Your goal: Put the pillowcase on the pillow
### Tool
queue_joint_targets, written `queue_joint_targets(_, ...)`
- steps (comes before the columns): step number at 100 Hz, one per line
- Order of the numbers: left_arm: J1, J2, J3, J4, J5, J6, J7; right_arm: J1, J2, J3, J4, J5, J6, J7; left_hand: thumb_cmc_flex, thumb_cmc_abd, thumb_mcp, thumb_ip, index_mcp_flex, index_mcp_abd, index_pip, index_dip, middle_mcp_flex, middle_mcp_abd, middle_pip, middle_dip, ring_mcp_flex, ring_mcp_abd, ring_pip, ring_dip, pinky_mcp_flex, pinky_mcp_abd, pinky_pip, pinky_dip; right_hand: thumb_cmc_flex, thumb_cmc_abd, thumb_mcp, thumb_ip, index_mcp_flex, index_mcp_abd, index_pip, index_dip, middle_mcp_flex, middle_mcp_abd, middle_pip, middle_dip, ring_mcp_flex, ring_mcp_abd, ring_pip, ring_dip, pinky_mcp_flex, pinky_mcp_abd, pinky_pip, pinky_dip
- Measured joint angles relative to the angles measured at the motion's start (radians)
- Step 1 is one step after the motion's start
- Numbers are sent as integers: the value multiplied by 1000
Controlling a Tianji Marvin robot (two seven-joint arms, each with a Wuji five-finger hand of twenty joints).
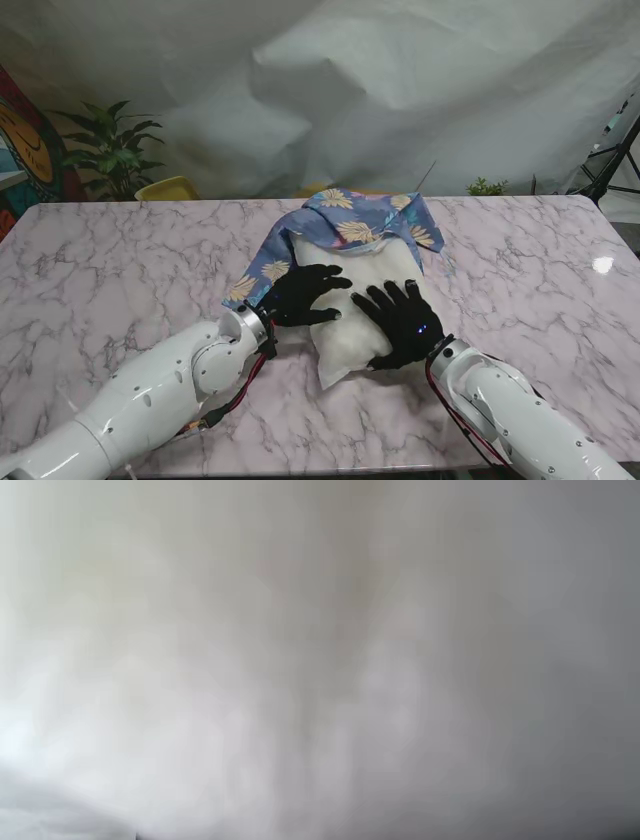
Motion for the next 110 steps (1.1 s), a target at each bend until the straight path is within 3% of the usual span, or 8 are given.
queue_joint_targets(15, 80, 7, -101, -136, 53, 254, -22, 16, 6, -11, 20, -5, 0, 0, 1, 0, -31, 0, -29, 24, -21, 2, 0, 23, 8, 6, 23, 39, 1, 0, 17, 25, 21, 12, 123, -80, -11, -1, -1, -58, 14, 102, 0, -38, 97, 35, 92, 1, 0, 0, 66, 2, 2, 6)
queue_joint_targets(26, 76, 7, -142, -140, 0, 344, -84, 63, 6, -68, 96, 58, -4, -119, 40, 38, -177, 0, -100, 72, -132, -37, -3, 65, -37, 0, 23, 67, -7, 2, 12, 48, 16, 12, 314, -160, -89, 15, 14, -192, 270, 233, 131, -124, 155, 70, 271, -46, 12, -10, 190, 4, 43, 37)
queue_joint_targets(31, 61, 7, -153, -121, -54, 345, -118, 76, 1, -77, 119, 98, -10, -149, 37, 41, -208, 0, -112, 78, -181, -55, -14, 63, -73, -10, 14, 69, -19, 2, 1, 53, -1, 12, 421, -176, -130, 24, 81, -260, 437, 175, 243, -165, 155, 71, 362, -79, 12, 5, 251, -1, 69, 55)
queue_joint_targets(39, 17, 7, -154, -66, -115, 339, -163, 80, -8, -66, 124, 138, -36, -142, 37, 53, -258, 0, -123, 90, -236, -65, -25, 62, -111, -11, -16, 66, -46, 2, -20, 51, -51, 11, 432, -322, 265, 11, 187, -301, 622, 87, 389, -199, 156, 81, 471, -112, 18, 51, 338, -6, 112, 97)
queue_joint_targets(46, -35, 6, -143, -1, -129, 341, -204, 83, -16, -57, 126, 158, -70, -135, 10, 66, -282, 0, -123, 104, -286, -66, -39, 65, -159, -11, -41, 62, -79, -20, -39, 36, -114, -12, 439, -366, 396, 8, 276, -317, 687, 53, 489, -204, 165, 85, 550, -135, 18, 104, 413, -39, 154, 143)
queue_joint_targets(61, -129, 8, -95, 92, -217, 359, -266, 92, -26, -47, 130, 168, -107, -144, -64, 93, -283, 0, -145, 126, -365, -66, -75, 64, -232, -11, -79, 61, -170, -50, -49, 23, -269, -51, 578, -427, 409, -124, 471, -373, 851, -156, 752, -207, 160, 91, 726, -152, 20, 286, 605, -123, 237, 222)
queue_joint_targets(82, -230, -29, -8, 255, -334, 342, -282, 60, -29, 37, 102, 149, -163, -96, -103, 94, -283, 0, -148, 152, -384, -149, -75, 88, -258, -24, -81, 60, -215, -51, -50, 13, -353, -51, 617, -428, 408, -136, 592, -423, 897, -205, 881, -216, 159, 123, 813, -172, 20, 382, 699, -179, 264, 241)
queue_joint_targets(110, -291, -98, 39, 441, -525, 163, -364, 14, -14, 111, 76, 117, -225, -109, -129, 81, -283, 0, -142, 149, -352, -82, -75, 82, -257, -8, -81, 55, -211, -33, -44, 12, -378, -24, 617, -429, 408, -136, 639, -435, 906, -207, 913, -225, 159, 159, 823, -176, 98, 408, 720, -203, 278, 245)
